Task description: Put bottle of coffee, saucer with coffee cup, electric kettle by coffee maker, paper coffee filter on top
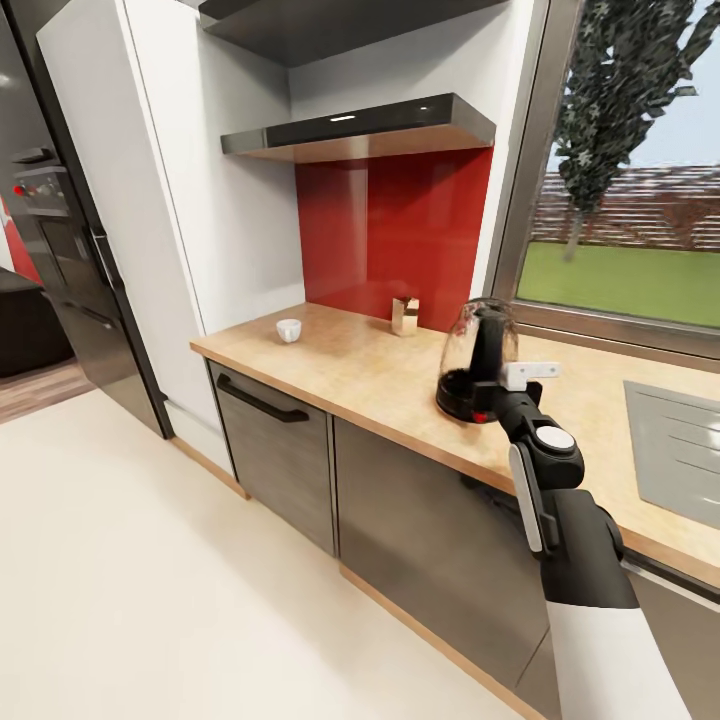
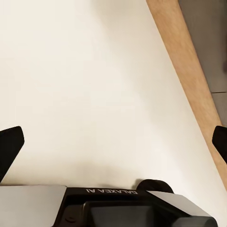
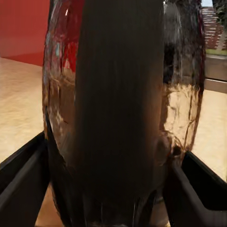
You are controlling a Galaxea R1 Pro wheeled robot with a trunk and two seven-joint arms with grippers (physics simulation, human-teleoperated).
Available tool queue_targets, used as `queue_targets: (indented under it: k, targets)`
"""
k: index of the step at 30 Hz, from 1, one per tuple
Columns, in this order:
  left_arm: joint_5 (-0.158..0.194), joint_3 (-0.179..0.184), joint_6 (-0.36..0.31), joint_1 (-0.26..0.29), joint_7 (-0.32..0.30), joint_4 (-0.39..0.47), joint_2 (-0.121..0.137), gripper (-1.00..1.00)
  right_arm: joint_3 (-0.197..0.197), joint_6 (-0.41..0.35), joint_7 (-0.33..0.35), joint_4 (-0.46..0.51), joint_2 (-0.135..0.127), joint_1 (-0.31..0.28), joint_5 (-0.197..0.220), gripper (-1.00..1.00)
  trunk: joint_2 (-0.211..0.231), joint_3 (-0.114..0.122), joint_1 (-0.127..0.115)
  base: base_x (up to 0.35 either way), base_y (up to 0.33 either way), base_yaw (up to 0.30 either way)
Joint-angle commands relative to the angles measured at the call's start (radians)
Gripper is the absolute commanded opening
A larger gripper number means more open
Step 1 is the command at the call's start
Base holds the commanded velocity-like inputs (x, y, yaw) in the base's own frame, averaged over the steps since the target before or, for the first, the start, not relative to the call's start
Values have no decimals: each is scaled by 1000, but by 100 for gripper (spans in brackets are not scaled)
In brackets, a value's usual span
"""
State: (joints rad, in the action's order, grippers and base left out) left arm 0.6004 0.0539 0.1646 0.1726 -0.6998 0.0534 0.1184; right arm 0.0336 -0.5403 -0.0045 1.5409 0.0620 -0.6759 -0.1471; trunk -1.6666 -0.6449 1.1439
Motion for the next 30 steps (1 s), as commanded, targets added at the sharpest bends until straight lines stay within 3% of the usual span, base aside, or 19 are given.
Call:
queue_targets:
  k: [1, 12, 30]
  targets:
    - [3, 6, 7, 1, -2, -1, 1, 100, 0, -5, 1, 1, 1, -1, 0, -100, 0, -1, 0, 0, 0, 0]
    - [2, 6, 7, 1, -3, -1, 1, 100, 0, -5, 1, 1, -1, -1, 0, -100, 0, -1, 0, 0, 0, 0]
    - [3, 6, 7, 1, -3, -1, 1, 100, 0, -6, 1, 1, -2, -1, 0, -100, 126, 55, -69, 0, 0, 0]
